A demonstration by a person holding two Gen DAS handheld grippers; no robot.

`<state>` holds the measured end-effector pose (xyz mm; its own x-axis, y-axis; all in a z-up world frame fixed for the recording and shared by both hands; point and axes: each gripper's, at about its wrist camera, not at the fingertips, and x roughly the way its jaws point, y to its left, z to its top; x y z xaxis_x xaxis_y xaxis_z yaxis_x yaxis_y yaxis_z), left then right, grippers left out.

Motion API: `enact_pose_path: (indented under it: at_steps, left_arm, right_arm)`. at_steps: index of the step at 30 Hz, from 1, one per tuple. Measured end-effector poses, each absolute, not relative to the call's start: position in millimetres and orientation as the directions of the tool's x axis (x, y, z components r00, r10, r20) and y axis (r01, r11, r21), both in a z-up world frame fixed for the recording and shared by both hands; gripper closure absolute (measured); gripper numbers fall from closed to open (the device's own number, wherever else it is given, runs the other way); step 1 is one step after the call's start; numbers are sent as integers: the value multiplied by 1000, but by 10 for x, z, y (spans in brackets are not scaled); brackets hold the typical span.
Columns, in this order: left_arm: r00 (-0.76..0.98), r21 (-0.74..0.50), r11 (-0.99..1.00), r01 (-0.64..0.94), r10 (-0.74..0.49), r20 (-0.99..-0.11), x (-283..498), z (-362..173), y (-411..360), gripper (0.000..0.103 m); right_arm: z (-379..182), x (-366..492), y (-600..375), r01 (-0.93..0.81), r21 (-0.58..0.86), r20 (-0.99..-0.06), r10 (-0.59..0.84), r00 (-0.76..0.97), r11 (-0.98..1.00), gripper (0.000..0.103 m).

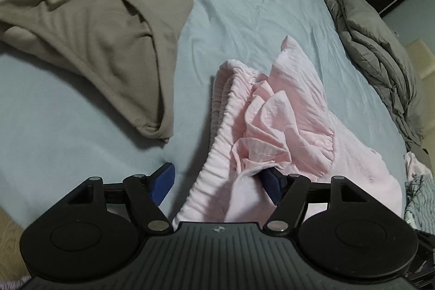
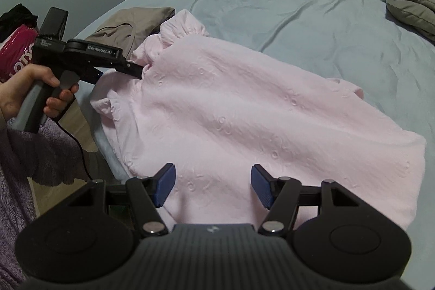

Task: Fold clothes
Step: 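Grasp the elastic waistband again with the left gripper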

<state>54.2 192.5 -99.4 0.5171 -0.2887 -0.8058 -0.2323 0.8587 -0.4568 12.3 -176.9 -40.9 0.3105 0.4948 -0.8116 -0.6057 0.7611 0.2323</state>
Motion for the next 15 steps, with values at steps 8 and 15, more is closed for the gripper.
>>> enact_pose_path:
  at_steps: [8, 15]
  left_arm:
    - [521, -376, 905, -200, -227, -823, 564, -961, 1644, 70]
    - [543, -389, 893, -228, -215, -812, 499, -774, 1572, 78]
  right_arm:
    - [-443, 262, -1795, -560, 233, -828, 464, 314, 795, 38]
    - [-378, 314, -1973, -486, 213, -837, 415, 356, 848, 38]
